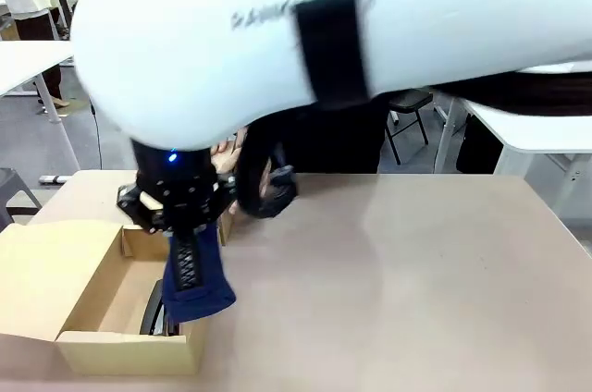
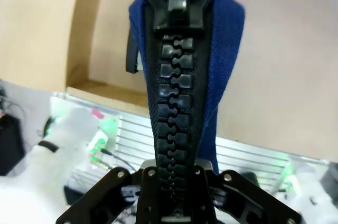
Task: Place items inside the box.
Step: Pick up a Pencil pouch or Stapler and place it inside the Mailer Box closest to the robot.
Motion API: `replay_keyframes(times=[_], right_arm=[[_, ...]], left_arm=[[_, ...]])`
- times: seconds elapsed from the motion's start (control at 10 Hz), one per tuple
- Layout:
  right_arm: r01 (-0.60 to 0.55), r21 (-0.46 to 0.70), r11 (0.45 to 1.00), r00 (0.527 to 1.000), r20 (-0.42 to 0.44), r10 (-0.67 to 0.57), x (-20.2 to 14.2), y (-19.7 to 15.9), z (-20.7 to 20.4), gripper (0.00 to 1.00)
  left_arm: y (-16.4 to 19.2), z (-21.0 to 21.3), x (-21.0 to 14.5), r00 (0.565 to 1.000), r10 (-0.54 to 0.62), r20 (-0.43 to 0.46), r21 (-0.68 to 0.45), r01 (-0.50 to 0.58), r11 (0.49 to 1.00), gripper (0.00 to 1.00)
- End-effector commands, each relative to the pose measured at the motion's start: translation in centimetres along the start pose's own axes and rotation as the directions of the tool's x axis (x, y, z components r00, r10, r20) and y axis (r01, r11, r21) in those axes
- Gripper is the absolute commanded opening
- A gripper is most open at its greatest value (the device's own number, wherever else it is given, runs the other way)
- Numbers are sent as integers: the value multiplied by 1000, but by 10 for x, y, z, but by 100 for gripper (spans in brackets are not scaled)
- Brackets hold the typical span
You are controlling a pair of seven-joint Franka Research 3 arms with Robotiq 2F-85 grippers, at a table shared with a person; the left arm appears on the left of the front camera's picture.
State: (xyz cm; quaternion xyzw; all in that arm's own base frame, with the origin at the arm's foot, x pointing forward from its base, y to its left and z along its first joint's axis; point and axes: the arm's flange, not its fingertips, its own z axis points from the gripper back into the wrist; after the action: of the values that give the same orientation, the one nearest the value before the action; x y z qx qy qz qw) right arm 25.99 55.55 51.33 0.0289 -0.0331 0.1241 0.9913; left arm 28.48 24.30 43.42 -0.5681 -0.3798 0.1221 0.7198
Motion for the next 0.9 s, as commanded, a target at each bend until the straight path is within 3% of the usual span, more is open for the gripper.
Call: replay_keyframes(times=[0.0,0.3,0.6,0.8], right_arm=[[67,8,998,998,-1,-67,19,26,21,7],[95,-7,995,995,1,-95,18,26,20,7],[223,72,972,975,-2,-224,-7,-87,44,7],[305,87,948,952,-10,-306,-25,-123,45,7]], left_arm=[[-1,-2,0,1000,-17,20,-24,18,1000,100],[-1,-2,0,1000,-17,20,-24,18,1000,100],[-1,-2,0,1000,-17,20,-24,18,1000,100],[-1,-2,0,1000,-17,20,-24,18,1000,100]])
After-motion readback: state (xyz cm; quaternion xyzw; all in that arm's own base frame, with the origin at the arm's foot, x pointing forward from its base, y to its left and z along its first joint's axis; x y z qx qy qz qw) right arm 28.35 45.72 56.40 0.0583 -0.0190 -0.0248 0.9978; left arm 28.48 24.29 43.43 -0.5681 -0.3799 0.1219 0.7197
